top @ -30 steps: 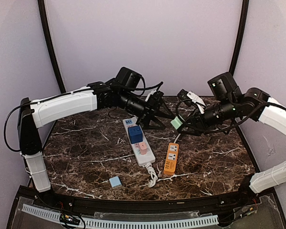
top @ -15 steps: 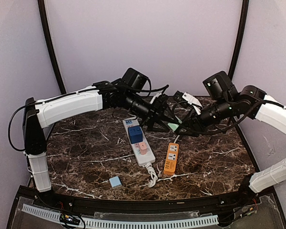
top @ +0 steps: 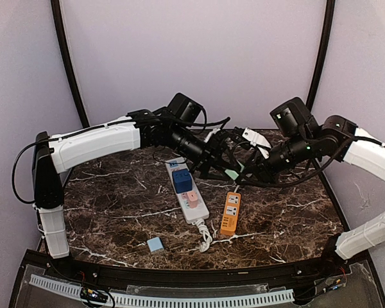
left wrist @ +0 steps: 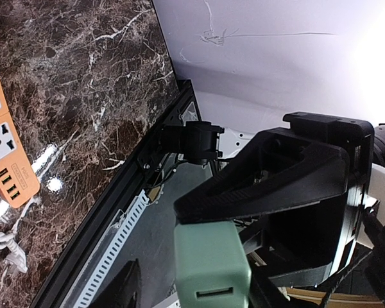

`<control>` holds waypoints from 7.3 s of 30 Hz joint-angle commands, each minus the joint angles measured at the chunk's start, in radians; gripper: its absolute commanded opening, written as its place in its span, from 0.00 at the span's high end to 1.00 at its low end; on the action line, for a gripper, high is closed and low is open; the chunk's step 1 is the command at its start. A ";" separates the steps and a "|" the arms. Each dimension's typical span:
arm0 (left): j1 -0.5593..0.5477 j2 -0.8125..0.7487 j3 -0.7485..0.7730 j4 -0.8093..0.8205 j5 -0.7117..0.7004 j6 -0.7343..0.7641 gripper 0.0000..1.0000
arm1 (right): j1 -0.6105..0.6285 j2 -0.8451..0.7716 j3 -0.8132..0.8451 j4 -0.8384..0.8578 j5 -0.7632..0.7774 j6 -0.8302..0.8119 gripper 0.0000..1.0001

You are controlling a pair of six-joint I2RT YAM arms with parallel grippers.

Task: Insert the plug

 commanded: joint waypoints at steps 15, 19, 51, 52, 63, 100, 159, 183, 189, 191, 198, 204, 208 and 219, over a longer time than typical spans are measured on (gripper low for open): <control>-0.020 0.013 0.014 -0.038 0.020 -0.013 0.66 | 0.038 -0.026 0.022 -0.004 0.034 -0.056 0.87; -0.026 0.015 0.010 -0.038 0.012 -0.010 0.89 | 0.051 -0.024 0.022 -0.005 0.049 -0.052 0.86; 0.017 -0.064 -0.104 -0.130 -0.289 0.259 0.99 | 0.050 -0.347 -0.286 0.061 0.672 0.584 0.01; 0.017 -0.062 -0.103 -0.138 -0.299 0.270 0.99 | 0.050 -0.355 -0.296 0.061 0.690 0.601 0.01; 0.018 -0.005 -0.005 -0.284 -0.407 0.352 0.99 | 0.035 -0.246 -0.254 -0.012 0.750 0.734 0.01; -0.064 0.235 0.314 -0.579 -0.644 0.425 0.99 | 0.026 -0.324 -0.294 -0.273 0.831 0.973 0.01; -0.212 0.542 0.583 -0.597 -0.811 0.236 0.99 | 0.025 -0.489 -0.390 -0.358 0.779 1.152 0.01; -0.222 0.574 0.593 -0.696 -0.944 0.284 0.99 | 0.025 -0.492 -0.404 -0.349 0.773 1.144 0.01; -0.217 0.578 0.589 -0.748 -0.989 0.316 0.99 | 0.025 -0.486 -0.402 -0.349 0.777 1.137 0.01; -0.214 0.578 0.589 -0.742 -0.980 0.317 0.99 | 0.025 -0.483 -0.401 -0.348 0.778 1.135 0.01; -0.213 0.593 0.588 -0.716 -0.954 0.307 0.99 | 0.025 -0.468 -0.393 -0.343 0.779 1.126 0.01; -0.213 0.604 0.587 -0.705 -0.940 0.315 0.99 | 0.025 -0.471 -0.385 -0.340 0.787 1.119 0.01; -0.216 0.611 0.587 -0.707 -0.939 0.314 0.99 | 0.025 -0.468 -0.362 -0.340 0.807 1.106 0.01; -0.217 0.614 0.588 -0.725 -0.907 0.322 0.99 | 0.025 -0.439 -0.196 -0.338 0.897 0.963 0.01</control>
